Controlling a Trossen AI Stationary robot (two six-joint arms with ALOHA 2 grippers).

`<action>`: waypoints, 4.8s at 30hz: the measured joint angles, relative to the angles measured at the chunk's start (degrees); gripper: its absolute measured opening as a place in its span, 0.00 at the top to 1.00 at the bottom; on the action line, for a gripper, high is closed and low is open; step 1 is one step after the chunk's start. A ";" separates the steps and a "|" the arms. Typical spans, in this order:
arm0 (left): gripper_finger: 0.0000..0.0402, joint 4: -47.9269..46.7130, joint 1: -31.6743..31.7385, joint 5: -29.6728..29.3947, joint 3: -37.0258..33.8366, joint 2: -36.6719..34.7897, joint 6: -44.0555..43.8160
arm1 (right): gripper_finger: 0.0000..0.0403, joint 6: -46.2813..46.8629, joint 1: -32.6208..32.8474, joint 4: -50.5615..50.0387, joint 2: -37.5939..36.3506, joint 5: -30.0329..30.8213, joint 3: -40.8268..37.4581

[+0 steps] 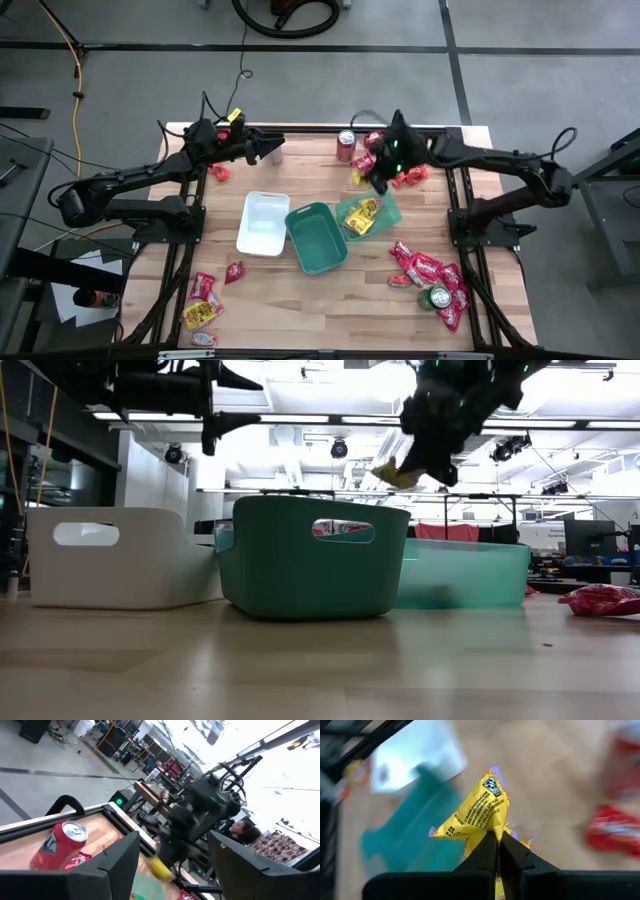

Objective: Sort candy
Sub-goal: Put the yellow candy into the green transparent bin

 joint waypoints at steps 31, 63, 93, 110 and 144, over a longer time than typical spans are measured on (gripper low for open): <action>0.45 -0.81 -8.34 14.97 -0.03 -0.09 -0.03 | 0.46 21.26 20.73 -5.05 1.12 17.19 0.02; 0.55 -87.36 -80.46 -22.66 34.93 13.41 -13.52 | 0.45 0.88 9.55 -4.59 -8.08 21.17 0.04; 0.55 -73.39 -97.51 -20.46 15.60 27.21 -38.93 | 0.45 1.01 9.56 -4.62 -8.08 21.10 0.04; 0.94 -60.24 -96.87 -18.99 10.91 27.16 -43.08 | 0.45 0.44 9.57 -4.64 -8.08 23.77 0.04; 1.00 -14.97 -35.75 -21.92 10.95 13.08 33.72 | 0.45 16.44 16.74 29.31 -8.34 4.91 0.04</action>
